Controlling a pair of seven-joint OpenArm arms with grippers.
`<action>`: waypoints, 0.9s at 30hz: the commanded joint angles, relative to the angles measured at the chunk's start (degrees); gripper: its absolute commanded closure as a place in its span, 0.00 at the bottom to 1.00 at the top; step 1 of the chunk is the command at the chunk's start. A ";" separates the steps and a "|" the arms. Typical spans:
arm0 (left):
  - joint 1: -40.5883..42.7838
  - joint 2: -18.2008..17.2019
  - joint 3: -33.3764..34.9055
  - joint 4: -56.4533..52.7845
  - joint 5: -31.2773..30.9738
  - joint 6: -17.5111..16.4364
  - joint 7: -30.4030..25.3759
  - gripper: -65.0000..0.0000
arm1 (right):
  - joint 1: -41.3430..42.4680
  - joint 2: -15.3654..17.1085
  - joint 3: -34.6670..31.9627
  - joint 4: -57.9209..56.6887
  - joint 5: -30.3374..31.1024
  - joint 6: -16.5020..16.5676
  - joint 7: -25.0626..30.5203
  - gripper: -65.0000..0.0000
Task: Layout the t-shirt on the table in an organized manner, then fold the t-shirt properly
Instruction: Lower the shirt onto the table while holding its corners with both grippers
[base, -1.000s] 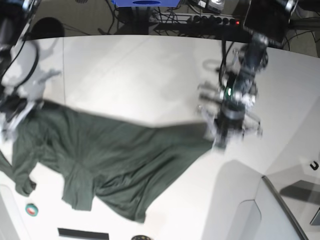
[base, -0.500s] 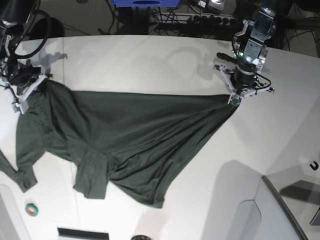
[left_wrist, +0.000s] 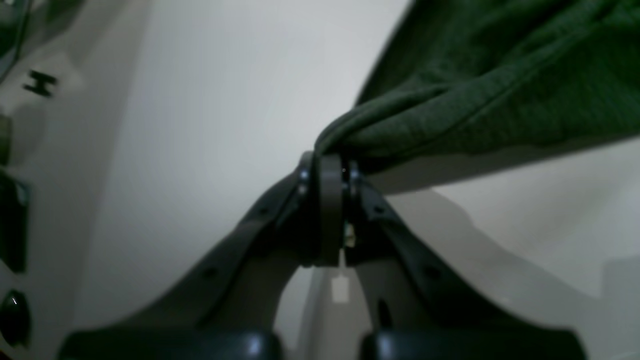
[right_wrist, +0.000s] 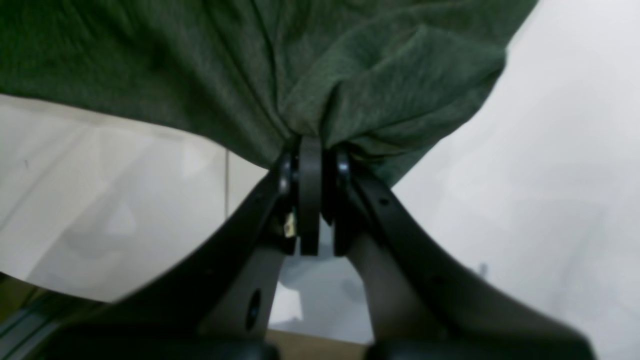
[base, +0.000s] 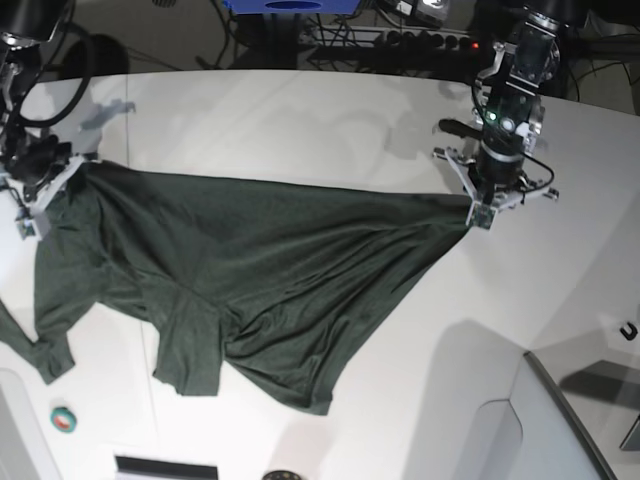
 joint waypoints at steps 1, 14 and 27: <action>0.28 -0.70 -0.23 0.36 0.49 0.70 -0.66 1.00 | -0.92 -0.11 0.32 0.26 0.61 0.02 0.31 1.00; 2.48 -0.87 -0.58 0.28 0.49 0.70 -0.66 1.00 | -3.73 -4.15 8.40 -2.99 0.61 0.02 2.95 0.64; 3.36 -0.87 -0.67 0.28 0.49 0.70 -0.66 1.00 | -4.79 -7.85 23.26 16.17 0.61 0.02 6.20 0.42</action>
